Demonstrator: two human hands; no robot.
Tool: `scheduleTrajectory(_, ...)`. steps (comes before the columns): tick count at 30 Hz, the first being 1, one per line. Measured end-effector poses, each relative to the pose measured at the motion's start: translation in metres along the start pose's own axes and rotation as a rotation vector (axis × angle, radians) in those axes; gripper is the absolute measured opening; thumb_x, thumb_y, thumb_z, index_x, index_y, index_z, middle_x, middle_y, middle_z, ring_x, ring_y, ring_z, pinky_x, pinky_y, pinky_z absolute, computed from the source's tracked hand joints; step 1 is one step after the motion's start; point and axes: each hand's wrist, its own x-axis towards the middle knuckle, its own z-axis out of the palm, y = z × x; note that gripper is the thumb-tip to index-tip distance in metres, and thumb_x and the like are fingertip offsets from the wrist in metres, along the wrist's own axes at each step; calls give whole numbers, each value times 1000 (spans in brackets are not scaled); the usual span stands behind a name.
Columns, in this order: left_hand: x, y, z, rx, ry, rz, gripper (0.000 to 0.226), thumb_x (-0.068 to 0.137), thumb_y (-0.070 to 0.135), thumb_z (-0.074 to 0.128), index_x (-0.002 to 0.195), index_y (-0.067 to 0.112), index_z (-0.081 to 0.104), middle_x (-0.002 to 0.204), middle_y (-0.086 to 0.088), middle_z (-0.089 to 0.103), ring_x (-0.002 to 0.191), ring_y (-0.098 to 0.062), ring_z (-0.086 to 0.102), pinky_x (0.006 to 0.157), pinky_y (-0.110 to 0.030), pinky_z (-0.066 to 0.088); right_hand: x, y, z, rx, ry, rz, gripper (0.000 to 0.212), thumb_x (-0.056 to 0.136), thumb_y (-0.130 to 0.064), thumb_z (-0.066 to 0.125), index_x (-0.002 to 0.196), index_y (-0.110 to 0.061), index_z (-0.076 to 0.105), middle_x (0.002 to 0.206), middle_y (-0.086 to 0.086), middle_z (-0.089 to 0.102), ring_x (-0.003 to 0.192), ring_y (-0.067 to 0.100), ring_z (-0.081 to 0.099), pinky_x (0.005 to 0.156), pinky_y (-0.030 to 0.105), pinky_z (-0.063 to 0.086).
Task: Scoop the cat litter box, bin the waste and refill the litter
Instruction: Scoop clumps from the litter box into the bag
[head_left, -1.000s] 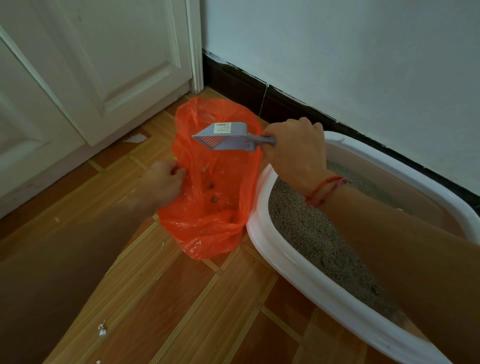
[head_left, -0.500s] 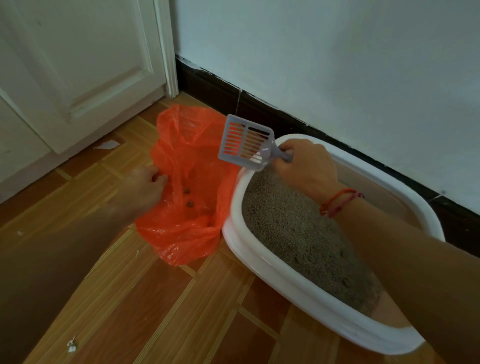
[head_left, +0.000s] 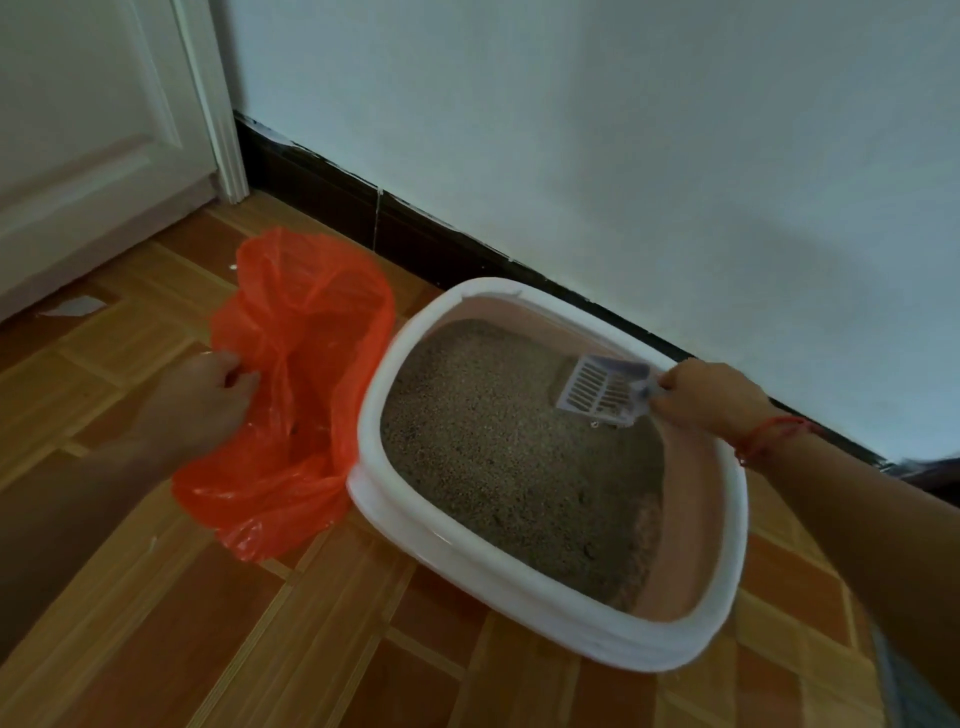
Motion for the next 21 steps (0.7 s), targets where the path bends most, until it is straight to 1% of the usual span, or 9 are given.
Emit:
scheduleTrajectory(3,-2,2,2,-17,-41,-4,26,102,19,45,83,9,59,79,-13,60,66,-27,58,56,-32,41,-1,20,-2,-120,-34,135,30,92,-44,54,97,-15,57,75,0,55,67,17,54,63,29,45)
scheduleTrajectory(4,-2,1,3,-20,-49,-8,26,102,19,44,84,9,59,79,-14,61,66,-27,58,55,-31,40,-3,24,-4,-162,-47,157,28,91,-45,56,95,-17,54,75,-1,54,67,17,54,62,29,45)
scheduleTrajectory(6,-1,2,3,-20,-57,-13,26,103,20,43,85,8,60,80,-14,61,67,-28,59,54,-31,40,-8,29,-6,-237,-42,172,26,90,-45,58,90,-20,52,74,-2,55,64,14,53,56,27,42)
scheduleTrajectory(9,0,-2,3,-11,-48,-5,26,103,20,44,86,9,60,80,-14,61,66,-27,58,54,-31,39,-10,31,-2,-304,-30,185,22,87,-42,60,88,-22,54,73,-3,53,67,17,53,59,29,43)
scheduleTrajectory(11,0,-6,3,-5,-37,-8,26,102,20,44,85,8,59,79,-14,62,66,-27,58,55,-32,40,-9,28,2,-326,-36,177,20,86,-41,60,91,-22,56,73,-3,53,66,16,54,59,29,43)
scheduleTrajectory(13,0,-8,2,-14,-34,-10,26,102,20,44,85,8,60,79,-15,62,67,-28,59,56,-33,41,-6,25,7,-329,-34,172,25,87,-43,59,99,-21,60,75,-3,55,68,17,56,60,29,44)
scheduleTrajectory(16,-1,-10,0,-32,-34,-25,26,103,20,43,86,9,60,80,-12,62,68,-26,58,54,-31,39,2,24,15,-242,-68,162,36,89,-49,57,108,-18,60,77,-2,56,68,17,57,63,30,47)
scheduleTrajectory(18,-2,-10,0,-27,-27,-20,26,103,20,43,86,9,60,81,-12,62,68,-24,58,54,-30,38,8,21,23,-124,-142,151,40,91,-50,56,110,-15,60,79,-1,56,73,17,57,71,32,50)
scheduleTrajectory(21,-2,-11,0,-18,-18,-23,26,102,20,44,83,11,59,79,-10,61,67,-21,57,53,-30,36,15,7,42,94,-184,103,21,93,-36,58,99,-16,59,94,3,59,88,18,56,91,35,50)
